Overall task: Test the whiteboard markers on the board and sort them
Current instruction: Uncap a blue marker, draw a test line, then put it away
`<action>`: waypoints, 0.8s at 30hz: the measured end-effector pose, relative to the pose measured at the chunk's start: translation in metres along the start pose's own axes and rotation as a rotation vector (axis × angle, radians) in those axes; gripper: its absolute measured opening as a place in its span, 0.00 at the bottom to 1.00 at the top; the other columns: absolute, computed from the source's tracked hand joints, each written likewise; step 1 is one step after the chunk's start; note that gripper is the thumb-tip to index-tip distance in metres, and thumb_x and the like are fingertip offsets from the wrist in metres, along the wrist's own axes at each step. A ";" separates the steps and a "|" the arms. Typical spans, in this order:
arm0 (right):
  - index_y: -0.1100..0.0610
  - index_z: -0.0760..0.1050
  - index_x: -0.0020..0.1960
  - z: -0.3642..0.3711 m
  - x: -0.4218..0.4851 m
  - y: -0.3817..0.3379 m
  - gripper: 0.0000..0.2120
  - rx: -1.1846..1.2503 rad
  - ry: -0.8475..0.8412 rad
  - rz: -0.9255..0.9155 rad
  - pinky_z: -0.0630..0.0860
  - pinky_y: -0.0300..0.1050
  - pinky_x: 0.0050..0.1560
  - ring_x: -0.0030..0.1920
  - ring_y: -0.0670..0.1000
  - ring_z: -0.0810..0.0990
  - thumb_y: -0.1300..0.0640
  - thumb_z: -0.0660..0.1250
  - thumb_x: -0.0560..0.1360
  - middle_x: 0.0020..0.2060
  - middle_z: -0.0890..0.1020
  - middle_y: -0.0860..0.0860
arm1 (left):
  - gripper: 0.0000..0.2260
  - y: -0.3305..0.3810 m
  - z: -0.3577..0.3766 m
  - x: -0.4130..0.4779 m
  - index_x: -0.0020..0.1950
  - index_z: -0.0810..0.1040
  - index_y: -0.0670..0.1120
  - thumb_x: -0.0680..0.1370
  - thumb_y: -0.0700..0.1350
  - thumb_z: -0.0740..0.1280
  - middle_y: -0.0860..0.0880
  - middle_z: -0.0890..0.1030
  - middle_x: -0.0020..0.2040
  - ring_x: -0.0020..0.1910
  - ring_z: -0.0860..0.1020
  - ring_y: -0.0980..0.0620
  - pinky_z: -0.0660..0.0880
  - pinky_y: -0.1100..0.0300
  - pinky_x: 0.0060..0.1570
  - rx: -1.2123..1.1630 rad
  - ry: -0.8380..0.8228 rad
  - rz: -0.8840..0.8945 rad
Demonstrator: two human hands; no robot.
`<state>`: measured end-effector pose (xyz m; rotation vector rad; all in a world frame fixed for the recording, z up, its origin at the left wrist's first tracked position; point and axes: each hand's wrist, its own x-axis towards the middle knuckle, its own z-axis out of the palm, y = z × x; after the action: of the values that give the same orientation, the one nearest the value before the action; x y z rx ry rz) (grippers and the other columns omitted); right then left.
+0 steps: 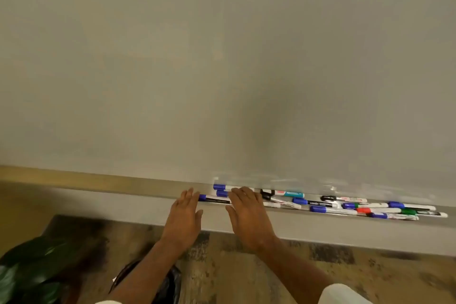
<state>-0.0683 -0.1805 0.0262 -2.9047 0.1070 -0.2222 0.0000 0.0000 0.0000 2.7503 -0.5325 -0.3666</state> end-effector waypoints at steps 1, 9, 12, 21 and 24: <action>0.53 0.80 0.58 0.007 0.005 -0.003 0.18 0.036 -0.001 -0.016 0.78 0.52 0.56 0.55 0.53 0.82 0.51 0.77 0.70 0.53 0.84 0.50 | 0.26 -0.005 0.004 0.005 0.83 0.53 0.47 0.87 0.50 0.56 0.47 0.52 0.84 0.83 0.49 0.50 0.47 0.56 0.79 -0.019 -0.025 0.000; 0.56 0.69 0.71 0.049 0.043 -0.024 0.21 0.140 -0.208 -0.024 0.69 0.51 0.68 0.67 0.55 0.72 0.60 0.67 0.79 0.67 0.76 0.54 | 0.26 -0.027 0.032 0.036 0.83 0.49 0.45 0.87 0.48 0.54 0.47 0.52 0.84 0.83 0.49 0.49 0.49 0.53 0.81 -0.077 -0.063 -0.020; 0.54 0.71 0.69 0.068 0.056 -0.026 0.20 0.141 -0.219 -0.027 0.73 0.50 0.64 0.63 0.54 0.74 0.61 0.66 0.78 0.64 0.78 0.52 | 0.25 -0.033 0.040 0.043 0.83 0.51 0.45 0.87 0.47 0.54 0.47 0.54 0.83 0.83 0.51 0.50 0.49 0.54 0.81 -0.114 -0.045 -0.028; 0.53 0.67 0.70 0.098 0.077 -0.032 0.22 0.083 -0.368 -0.008 0.69 0.50 0.67 0.67 0.54 0.70 0.62 0.66 0.78 0.66 0.74 0.53 | 0.23 -0.047 0.056 0.054 0.81 0.59 0.46 0.86 0.46 0.58 0.49 0.66 0.79 0.78 0.63 0.50 0.56 0.53 0.79 -0.206 -0.018 -0.029; 0.53 0.67 0.70 0.100 0.081 -0.033 0.21 0.073 -0.387 0.000 0.65 0.50 0.71 0.69 0.54 0.68 0.59 0.66 0.79 0.68 0.72 0.54 | 0.22 -0.046 0.056 0.056 0.80 0.61 0.47 0.86 0.46 0.58 0.49 0.67 0.79 0.78 0.64 0.50 0.57 0.53 0.79 -0.223 -0.022 -0.027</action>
<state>0.0295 -0.1333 -0.0514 -2.8137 0.0330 0.3288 0.0479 0.0040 -0.0776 2.5435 -0.4320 -0.4358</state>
